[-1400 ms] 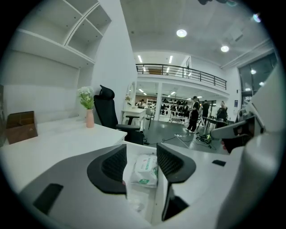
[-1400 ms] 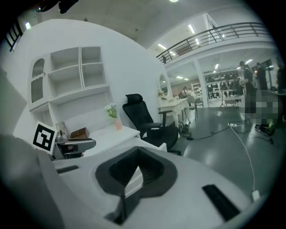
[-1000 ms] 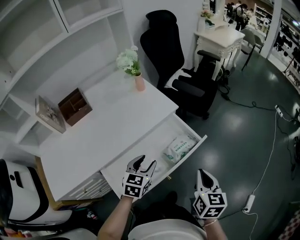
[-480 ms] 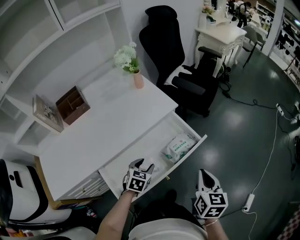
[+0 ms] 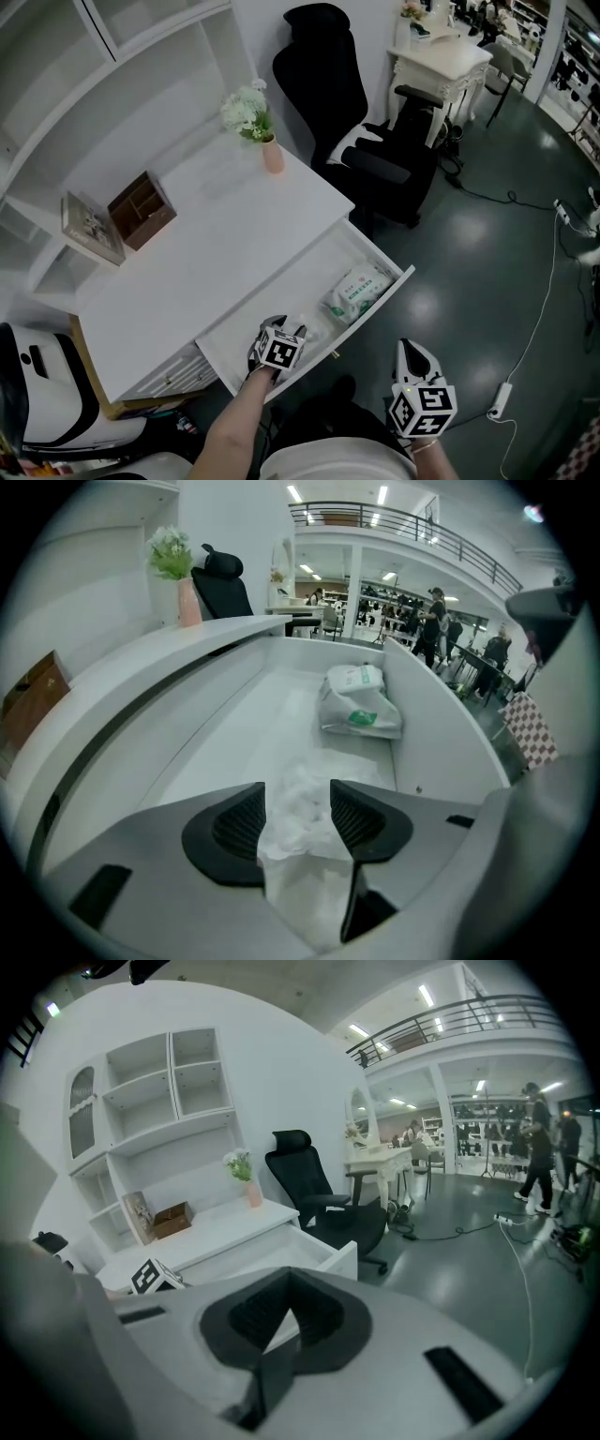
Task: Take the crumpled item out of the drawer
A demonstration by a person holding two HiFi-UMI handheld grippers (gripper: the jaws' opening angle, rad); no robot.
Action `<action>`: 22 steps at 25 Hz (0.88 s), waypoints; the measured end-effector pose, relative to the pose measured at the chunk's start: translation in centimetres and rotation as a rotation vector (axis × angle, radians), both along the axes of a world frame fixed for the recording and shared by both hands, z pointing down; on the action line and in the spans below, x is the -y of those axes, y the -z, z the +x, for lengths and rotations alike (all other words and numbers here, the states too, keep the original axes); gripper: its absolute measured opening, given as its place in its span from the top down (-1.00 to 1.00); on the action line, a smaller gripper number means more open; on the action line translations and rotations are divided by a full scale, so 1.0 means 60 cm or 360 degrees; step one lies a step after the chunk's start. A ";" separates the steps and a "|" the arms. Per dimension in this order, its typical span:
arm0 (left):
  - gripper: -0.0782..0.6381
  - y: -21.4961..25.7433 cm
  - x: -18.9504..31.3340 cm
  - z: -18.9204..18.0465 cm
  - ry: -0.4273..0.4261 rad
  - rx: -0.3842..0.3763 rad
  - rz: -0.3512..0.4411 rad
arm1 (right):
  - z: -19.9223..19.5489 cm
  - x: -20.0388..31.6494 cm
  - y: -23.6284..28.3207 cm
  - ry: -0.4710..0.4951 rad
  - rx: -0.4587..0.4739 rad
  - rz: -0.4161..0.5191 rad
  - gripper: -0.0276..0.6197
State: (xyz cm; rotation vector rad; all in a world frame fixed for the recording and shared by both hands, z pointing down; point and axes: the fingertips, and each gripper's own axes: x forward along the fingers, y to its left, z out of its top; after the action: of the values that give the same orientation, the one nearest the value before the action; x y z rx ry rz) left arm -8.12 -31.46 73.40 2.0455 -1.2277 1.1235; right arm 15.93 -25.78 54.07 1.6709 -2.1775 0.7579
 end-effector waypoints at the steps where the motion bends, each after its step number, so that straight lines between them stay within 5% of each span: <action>1: 0.19 -0.005 0.000 0.000 0.0001 0.0004 -0.0018 | -0.001 -0.001 -0.001 0.0005 -0.0002 -0.0005 0.91; 11: 0.20 -0.043 -0.001 0.004 -0.0039 0.0083 -0.0115 | 0.007 -0.015 -0.008 0.0001 -0.0014 -0.0027 0.91; 22: 0.46 -0.054 -0.008 0.018 -0.0107 0.0092 -0.0256 | 0.013 -0.033 -0.012 -0.0033 -0.0001 -0.0044 0.91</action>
State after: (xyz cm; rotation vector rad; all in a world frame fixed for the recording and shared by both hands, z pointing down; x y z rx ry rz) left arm -7.01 -30.97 76.65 1.9583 -1.0657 1.2778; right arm 16.68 -23.78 54.82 1.6821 -2.1425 0.7895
